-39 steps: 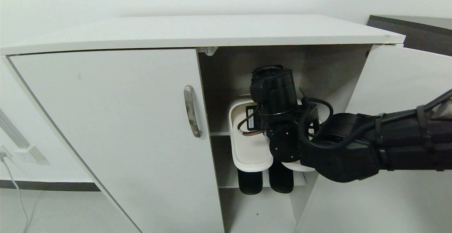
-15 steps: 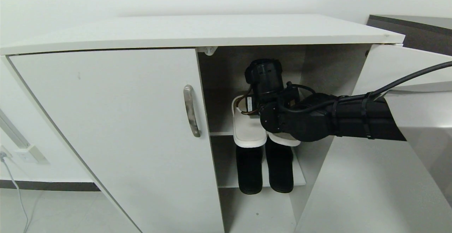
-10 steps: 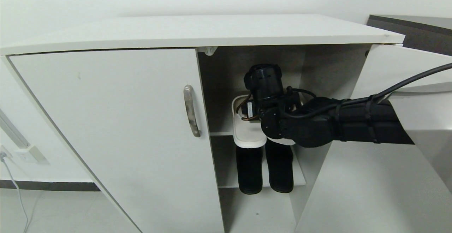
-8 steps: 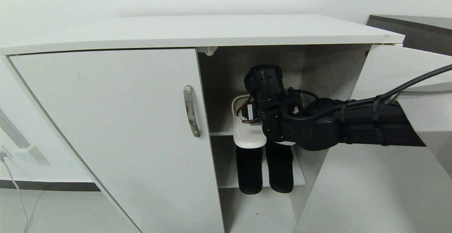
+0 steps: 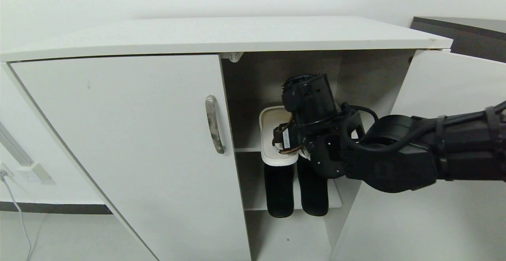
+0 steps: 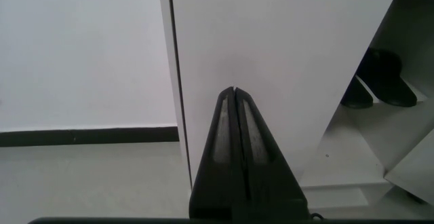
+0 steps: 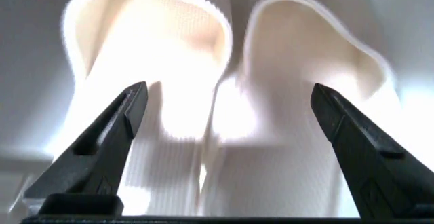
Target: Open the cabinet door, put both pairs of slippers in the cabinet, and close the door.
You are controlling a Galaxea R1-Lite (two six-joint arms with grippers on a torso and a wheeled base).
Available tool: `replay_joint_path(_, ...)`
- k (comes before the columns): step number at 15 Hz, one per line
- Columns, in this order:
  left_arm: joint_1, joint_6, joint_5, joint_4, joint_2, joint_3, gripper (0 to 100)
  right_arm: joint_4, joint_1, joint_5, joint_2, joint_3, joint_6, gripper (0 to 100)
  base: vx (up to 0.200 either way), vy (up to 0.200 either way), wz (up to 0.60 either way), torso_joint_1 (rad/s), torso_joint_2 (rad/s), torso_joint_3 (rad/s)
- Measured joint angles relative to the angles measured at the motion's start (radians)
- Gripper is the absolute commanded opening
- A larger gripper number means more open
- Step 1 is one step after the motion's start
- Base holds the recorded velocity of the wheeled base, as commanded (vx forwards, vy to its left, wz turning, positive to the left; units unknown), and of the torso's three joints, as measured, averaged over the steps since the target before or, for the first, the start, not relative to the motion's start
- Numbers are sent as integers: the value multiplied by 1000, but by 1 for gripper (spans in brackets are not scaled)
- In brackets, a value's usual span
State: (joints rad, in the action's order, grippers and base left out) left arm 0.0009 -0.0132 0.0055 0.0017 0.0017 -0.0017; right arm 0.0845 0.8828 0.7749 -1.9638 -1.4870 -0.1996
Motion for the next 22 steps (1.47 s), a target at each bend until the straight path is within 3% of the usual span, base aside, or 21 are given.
replay_joint_path(7,0,0,-1,0,0,0,0,13,111,-24,206,200,-17,100,0,0,0,0,0,0)
replay_joint_path(8,0,0,-1,0,0,0,0,13,123,-46,235,230,-30,0,0,0,0,0,0,0)
replay_joint_path(15,0,7,-4,0,0,0,0,202,155,-181,352,421,-6,0,0,0,0,0,0,0)
replay_joint_path(22,0,6,-6,0,0,0,0,224,163,-209,358,462,11,0,0,0,0,0,0,0)
